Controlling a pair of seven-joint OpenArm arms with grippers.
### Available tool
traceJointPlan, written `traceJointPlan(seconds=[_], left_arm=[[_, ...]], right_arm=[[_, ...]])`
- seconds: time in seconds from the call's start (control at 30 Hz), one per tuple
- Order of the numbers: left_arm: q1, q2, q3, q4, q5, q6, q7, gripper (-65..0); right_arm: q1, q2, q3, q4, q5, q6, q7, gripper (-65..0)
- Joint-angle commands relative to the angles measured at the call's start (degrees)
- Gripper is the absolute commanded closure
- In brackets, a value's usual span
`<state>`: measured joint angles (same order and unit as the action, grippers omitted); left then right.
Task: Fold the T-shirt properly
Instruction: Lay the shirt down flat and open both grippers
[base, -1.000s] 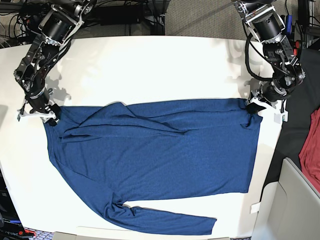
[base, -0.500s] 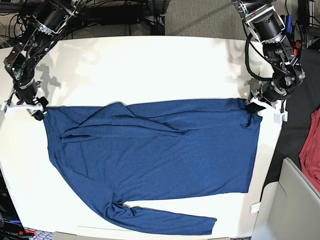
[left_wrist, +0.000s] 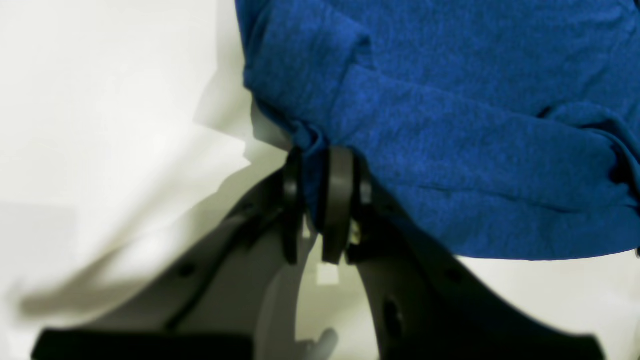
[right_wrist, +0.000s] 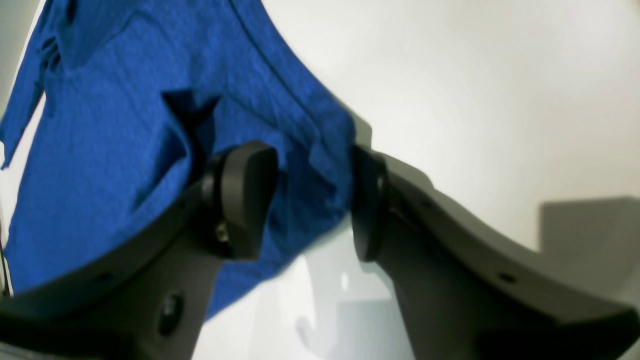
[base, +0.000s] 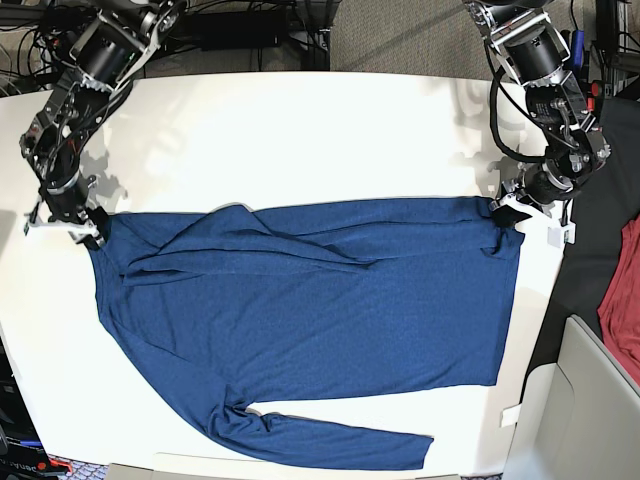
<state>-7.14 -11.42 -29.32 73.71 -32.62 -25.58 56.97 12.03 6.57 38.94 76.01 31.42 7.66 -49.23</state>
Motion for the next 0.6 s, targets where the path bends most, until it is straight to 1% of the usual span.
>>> traceJointPlan(seconds=[0.0, 0.1, 0.13, 0.17, 0.23, 0.33, 0.5, 0.57], left_arm=[[-0.38, -0.58, 0.00, 0.53, 0.84, -0.04, 1.54, -5.5], [-0.20, -0.58, 0.00, 0.88, 0.84, -0.04, 1.62, -5.4], [-0.12, -0.58, 0.00, 1.85, 0.84, -0.04, 1.62, -5.3], [0.06, -0.76, 0.00, 2.90, 0.84, -0.04, 1.71, -4.9], [1.82, -0.84, 0.00, 5.54, 0.84, -0.04, 1.80, -3.7], [4.10, -1.37, 0.00, 10.20, 0.84, -0.04, 2.68, -3.6], [6.74, -1.37, 0.00, 13.28, 0.84, -0.04, 3.73, -3.6], [7.80, -1.37, 0.00, 14.16, 0.84, -0.04, 3.73, -3.6]], right_arm=[[1.11, 0.51, -0.12, 0.34, -0.17, 0.12, -0.31, -23.1], [0.93, 0.51, -0.04, 0.52, -0.25, 0.56, -0.31, -6.4], [0.67, 0.51, 0.05, 0.70, 0.01, 0.65, -0.31, -2.1], [0.50, 0.51, 0.05, 0.78, 0.19, 0.65, -0.39, -1.2], [-0.56, 0.86, 0.14, 1.57, 0.27, 0.65, -0.39, -1.8], [-3.28, 0.95, 0.14, 5.88, 1.59, 0.65, -0.39, -1.8], [-8.21, 0.95, 0.23, 11.42, 1.86, 0.65, -0.39, -1.8], [-10.49, 0.95, 1.28, 13.53, 3.00, 0.65, -0.39, -1.7]])
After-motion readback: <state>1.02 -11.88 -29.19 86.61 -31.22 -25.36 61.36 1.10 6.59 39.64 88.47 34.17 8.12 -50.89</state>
